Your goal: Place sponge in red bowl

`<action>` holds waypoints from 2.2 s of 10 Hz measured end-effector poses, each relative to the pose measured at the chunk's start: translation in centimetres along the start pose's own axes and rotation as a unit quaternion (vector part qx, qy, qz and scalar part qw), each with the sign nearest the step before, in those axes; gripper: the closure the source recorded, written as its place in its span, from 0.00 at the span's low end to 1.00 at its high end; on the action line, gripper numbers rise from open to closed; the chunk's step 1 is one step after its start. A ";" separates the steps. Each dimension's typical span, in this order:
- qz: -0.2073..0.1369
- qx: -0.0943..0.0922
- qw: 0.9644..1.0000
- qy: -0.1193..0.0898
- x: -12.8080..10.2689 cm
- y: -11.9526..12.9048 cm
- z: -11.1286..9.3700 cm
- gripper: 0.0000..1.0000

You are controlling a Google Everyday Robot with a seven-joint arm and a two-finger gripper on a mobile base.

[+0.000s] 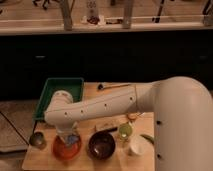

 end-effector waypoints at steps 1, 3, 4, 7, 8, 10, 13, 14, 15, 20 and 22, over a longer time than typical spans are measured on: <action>-0.001 0.001 1.000 -0.001 0.0 0.0 0.1 0.20; -0.002 0.005 1.000 -0.003 -0.1 -0.1 0.2 0.20; -0.003 0.006 1.000 -0.004 -0.1 0.0 0.3 0.20; -0.006 0.008 1.000 -0.007 -0.1 -0.1 0.5 0.20; -0.007 0.009 1.000 -0.008 -0.1 -0.1 0.5 0.20; -0.008 0.009 1.000 -0.009 0.0 0.0 0.5 0.20; -0.010 0.008 1.000 -0.012 0.2 0.2 0.4 0.20; -0.010 0.008 1.000 -0.013 0.2 0.3 0.4 0.20; -0.010 0.009 1.000 -0.013 0.2 0.4 0.4 0.20; -0.022 0.007 1.000 0.010 0.1 0.6 -0.2 0.20; -0.022 0.006 1.000 0.012 0.1 0.6 -0.2 0.20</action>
